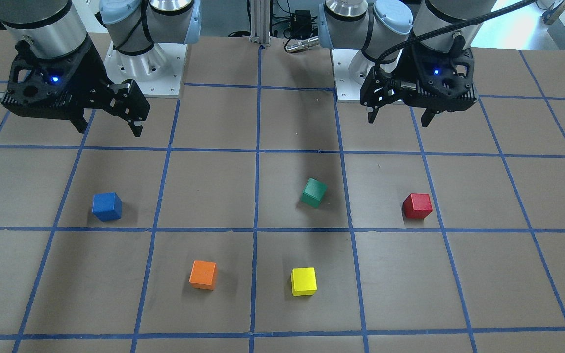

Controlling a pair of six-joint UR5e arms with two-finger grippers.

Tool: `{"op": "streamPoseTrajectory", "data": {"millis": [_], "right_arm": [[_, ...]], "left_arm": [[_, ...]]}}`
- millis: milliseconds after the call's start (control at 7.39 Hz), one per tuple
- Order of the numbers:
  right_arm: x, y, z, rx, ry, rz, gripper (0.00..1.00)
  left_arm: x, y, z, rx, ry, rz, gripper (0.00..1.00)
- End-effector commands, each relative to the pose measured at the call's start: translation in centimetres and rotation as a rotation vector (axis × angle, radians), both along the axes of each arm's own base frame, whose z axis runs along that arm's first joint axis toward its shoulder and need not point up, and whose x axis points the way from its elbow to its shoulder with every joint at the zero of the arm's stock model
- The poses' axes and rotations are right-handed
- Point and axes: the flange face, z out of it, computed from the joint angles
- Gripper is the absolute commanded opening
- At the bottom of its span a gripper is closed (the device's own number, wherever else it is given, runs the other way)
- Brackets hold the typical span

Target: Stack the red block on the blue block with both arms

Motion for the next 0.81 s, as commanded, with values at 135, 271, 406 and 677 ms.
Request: {"op": "streamPoseTrajectory", "data": {"millis": [135,271,406,677], "right_arm": [[0.0,-0.4,-1.0,0.02,-0.001,-0.001,1.0],[-0.1,-0.4,-1.2,0.021,-0.001,0.002,1.0],[0.0,-0.7,-1.2,0.009,0.001,0.011,1.0],[-0.2,-1.4,-1.6,-0.001,0.009,0.01,1.0]], "left_arm": [[-0.1,0.1,-0.1,0.003,-0.001,0.0,1.0],[-0.1,0.1,-0.1,0.003,-0.001,0.0,1.0],[-0.1,0.3,-0.2,0.004,-0.001,-0.002,1.0],[-0.1,0.2,-0.2,0.009,-0.002,-0.002,1.0]]}}
